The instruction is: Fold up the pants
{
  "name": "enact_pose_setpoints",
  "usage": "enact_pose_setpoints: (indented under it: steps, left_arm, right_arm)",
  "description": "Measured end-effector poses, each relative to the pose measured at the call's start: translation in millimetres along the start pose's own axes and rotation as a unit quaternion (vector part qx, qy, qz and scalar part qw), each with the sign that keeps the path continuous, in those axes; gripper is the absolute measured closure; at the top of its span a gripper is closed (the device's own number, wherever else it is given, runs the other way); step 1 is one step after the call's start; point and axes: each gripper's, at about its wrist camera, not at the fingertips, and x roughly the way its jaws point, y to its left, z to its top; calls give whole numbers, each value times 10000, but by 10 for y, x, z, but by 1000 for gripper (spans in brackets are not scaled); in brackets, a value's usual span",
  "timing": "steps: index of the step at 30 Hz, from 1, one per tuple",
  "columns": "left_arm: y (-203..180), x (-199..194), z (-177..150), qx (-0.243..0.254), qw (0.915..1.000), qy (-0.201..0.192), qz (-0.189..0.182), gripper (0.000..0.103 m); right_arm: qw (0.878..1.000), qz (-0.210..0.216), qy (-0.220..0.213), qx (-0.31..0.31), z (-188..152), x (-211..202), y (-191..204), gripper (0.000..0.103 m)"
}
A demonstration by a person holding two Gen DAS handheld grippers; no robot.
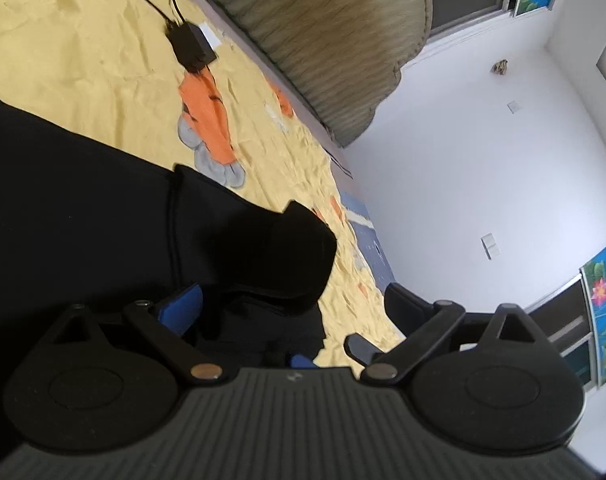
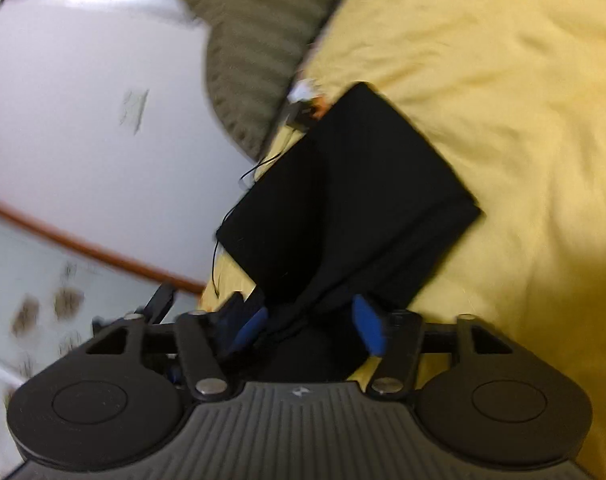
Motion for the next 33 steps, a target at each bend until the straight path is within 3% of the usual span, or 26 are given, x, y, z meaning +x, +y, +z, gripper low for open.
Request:
enact_pose_setpoints:
  steps: [6,12,13,15,18,20,26,33]
  left_arm:
    - [125,-174,-57,-215,9997,-146,-15,7]
    - [170,-178,-57,-315,9994,-175,13,7]
    - [171,-189,-67,-317,9993,-196,-5,7]
    - [166,-204,-84,-262,9994,-207,-27,7]
    - [170,-227,-95,-280,9993,-246,-23,7]
    - [178,-233,-90,-307,9992,-240,-48,7]
    - [101,-104,-36,-14,9999,-122,91,6]
    - [65,152,24,-151,9995,3,266,5]
  right_arm:
    - [9990,-112,-398,159,-8,127,22,40]
    - [9895,-511,-1262,485,-114,262,119,40]
    - [9904,-658,-1188,276,-129,307,183,43]
    - [9897,-876,-1128,-97,-157,372,259,73]
    - [9895,-937,-1086,172,-115,386,91,90]
    - [9912,-735,-1046,346,-88,361,18,90]
    - [9930,-597,-1019,-25,-101,278,88,93]
    - [9943,-388,-985,99,-73,173,61,94]
